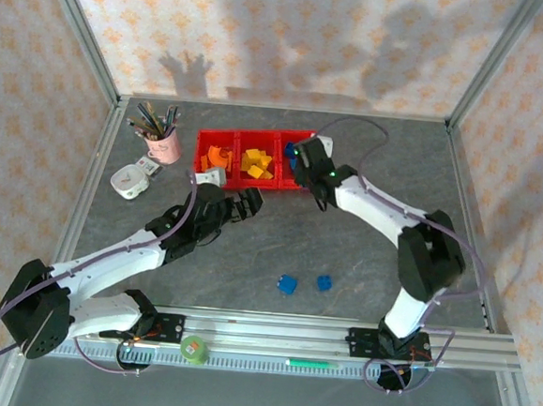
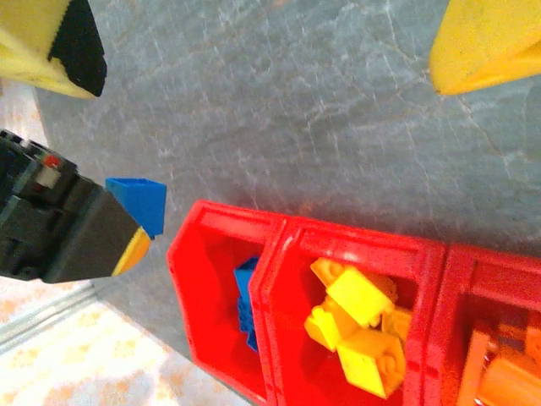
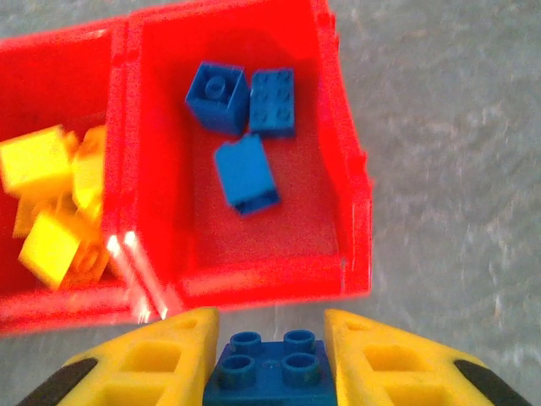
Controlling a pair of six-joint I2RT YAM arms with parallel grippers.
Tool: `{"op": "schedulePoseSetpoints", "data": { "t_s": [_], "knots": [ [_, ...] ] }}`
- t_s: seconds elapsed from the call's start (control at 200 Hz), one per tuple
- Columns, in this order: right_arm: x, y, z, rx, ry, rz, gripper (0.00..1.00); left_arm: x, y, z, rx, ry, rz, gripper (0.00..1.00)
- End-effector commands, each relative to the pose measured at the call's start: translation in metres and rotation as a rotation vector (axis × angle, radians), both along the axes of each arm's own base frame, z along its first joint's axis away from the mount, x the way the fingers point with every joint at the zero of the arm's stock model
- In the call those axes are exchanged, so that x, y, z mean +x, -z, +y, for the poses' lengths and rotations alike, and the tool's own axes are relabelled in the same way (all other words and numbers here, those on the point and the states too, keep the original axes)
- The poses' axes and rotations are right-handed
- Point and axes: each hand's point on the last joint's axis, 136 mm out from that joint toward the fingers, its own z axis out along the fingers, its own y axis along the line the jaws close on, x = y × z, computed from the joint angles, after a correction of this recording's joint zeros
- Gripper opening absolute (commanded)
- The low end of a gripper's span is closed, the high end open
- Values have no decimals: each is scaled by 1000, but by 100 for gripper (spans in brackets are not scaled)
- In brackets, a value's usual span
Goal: Sort the legos into containers by color
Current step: Pick up the lego from the center of the table, then place the lego in the container.
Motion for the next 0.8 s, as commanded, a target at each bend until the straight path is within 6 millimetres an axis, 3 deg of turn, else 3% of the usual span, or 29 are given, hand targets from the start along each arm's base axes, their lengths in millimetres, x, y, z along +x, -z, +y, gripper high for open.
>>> {"op": "schedulePoseSetpoints", "data": {
  "t_s": [0.0,0.14,0.335,0.551,0.796],
  "knots": [
    [34,0,-5,-69,27,-30,33,13,-8,1,24,9,-17,99],
    [70,7,-2,-116,48,-32,33,25,-6,4,35,1,-11,99],
    [97,26,-6,-215,63,-30,33,35,0,4,43,3,2,99],
    [101,37,-9,-247,61,-14,45,39,5,2,51,8,10,99],
    [89,5,8,-123,-9,-38,50,38,1,1,48,13,15,99]
  ]
}}
